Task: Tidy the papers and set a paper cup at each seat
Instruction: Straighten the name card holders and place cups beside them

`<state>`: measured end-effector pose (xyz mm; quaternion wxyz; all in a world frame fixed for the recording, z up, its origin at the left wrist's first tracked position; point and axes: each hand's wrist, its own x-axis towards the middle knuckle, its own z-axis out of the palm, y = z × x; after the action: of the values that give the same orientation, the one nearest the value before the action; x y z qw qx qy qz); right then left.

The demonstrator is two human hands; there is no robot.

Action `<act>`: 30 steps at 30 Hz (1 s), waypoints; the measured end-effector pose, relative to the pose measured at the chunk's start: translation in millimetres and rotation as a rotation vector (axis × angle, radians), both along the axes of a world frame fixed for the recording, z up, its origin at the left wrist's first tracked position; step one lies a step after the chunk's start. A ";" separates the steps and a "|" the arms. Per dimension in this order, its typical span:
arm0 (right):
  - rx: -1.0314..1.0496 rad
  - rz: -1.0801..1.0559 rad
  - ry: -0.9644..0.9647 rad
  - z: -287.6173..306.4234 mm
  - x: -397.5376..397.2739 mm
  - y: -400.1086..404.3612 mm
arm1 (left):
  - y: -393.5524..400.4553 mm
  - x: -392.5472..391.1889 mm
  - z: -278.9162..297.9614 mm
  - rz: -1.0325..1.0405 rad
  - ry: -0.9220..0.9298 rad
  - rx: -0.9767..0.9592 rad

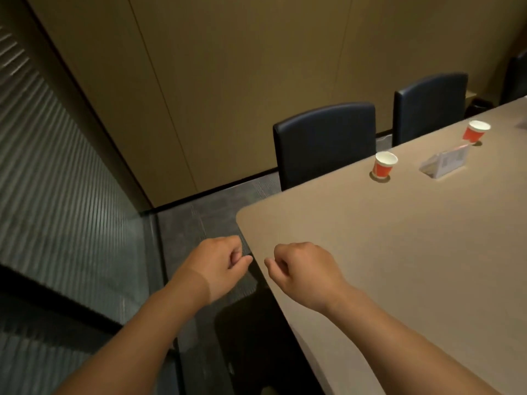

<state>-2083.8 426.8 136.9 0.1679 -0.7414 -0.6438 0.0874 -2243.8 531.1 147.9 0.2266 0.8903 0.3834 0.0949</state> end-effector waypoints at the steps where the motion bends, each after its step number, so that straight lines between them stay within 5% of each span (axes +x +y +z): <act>1: 0.002 0.001 0.010 2.4 10.3 34.4 | 34.9 9.8 3.7 0.007 0.003 -0.001; 9: 0.006 -0.079 0.031 1.4 71.0 234.1 | 247.6 71.9 3.9 -0.025 -0.071 0.002; 19: 0.119 -0.539 0.018 19.3 186.7 459.7 | 535.7 235.4 21.0 -0.433 -0.074 0.030; 30: 0.173 -1.245 -0.018 7.1 351.1 524.3 | 617.0 499.1 0.7 -0.984 -0.088 -0.077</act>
<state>-1732.7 951.1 144.0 0.2414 -0.9618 -0.0975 -0.0851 -1744.7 1148.1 148.6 0.2931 0.9519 -0.0891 -0.0002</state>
